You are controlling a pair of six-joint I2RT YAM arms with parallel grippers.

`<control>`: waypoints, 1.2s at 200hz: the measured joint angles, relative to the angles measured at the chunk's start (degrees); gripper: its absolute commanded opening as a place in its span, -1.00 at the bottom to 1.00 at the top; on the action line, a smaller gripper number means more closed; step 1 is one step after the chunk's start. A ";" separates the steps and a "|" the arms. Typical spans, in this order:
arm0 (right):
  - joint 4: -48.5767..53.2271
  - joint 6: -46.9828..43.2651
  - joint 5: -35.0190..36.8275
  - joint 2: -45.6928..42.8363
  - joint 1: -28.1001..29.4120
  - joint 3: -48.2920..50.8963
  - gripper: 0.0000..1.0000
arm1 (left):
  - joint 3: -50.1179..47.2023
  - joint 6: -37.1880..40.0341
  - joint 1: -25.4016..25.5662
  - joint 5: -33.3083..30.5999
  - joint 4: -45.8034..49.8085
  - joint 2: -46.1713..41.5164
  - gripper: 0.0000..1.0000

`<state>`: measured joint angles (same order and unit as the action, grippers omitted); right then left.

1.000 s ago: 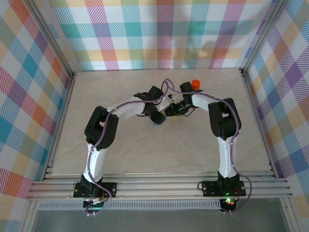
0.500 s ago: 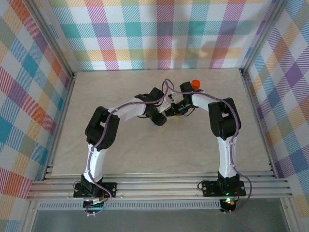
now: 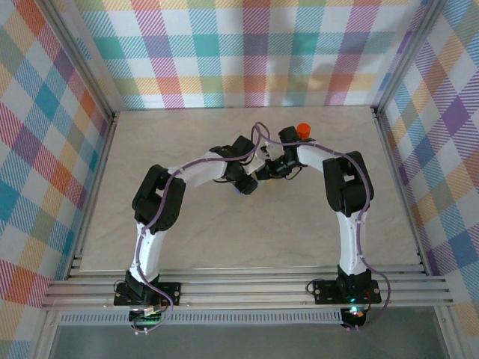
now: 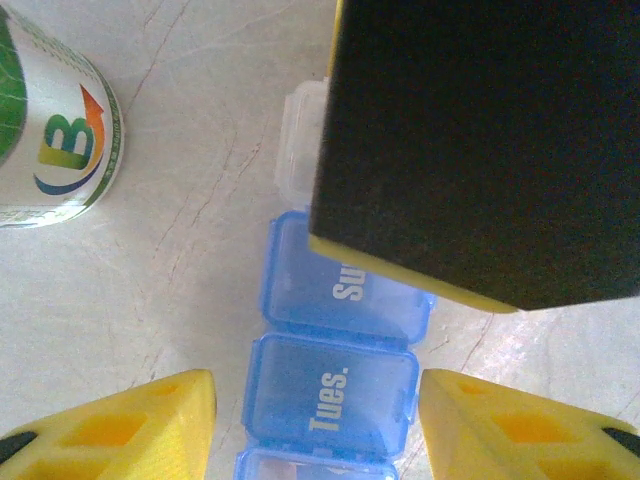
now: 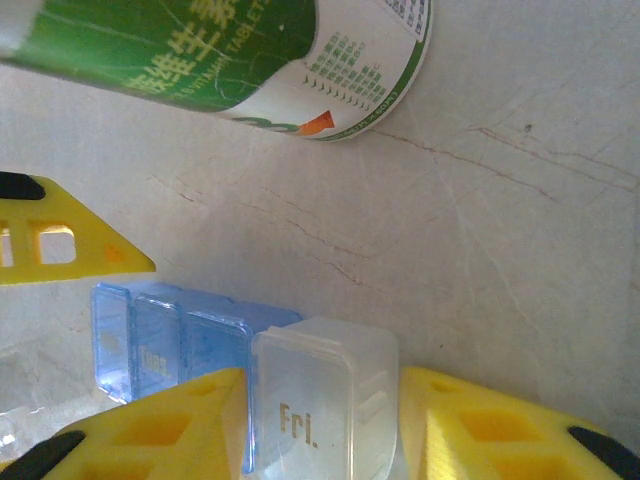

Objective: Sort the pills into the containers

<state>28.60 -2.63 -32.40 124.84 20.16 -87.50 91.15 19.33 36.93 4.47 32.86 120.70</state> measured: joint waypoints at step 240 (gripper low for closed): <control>1.84 0.24 0.70 0.83 -0.63 -1.60 -0.20 | 8.13 -3.26 -0.07 0.48 9.33 4.87 -0.26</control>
<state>30.44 -2.39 -31.70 125.67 19.53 -89.10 99.29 16.08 36.86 4.95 42.19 125.58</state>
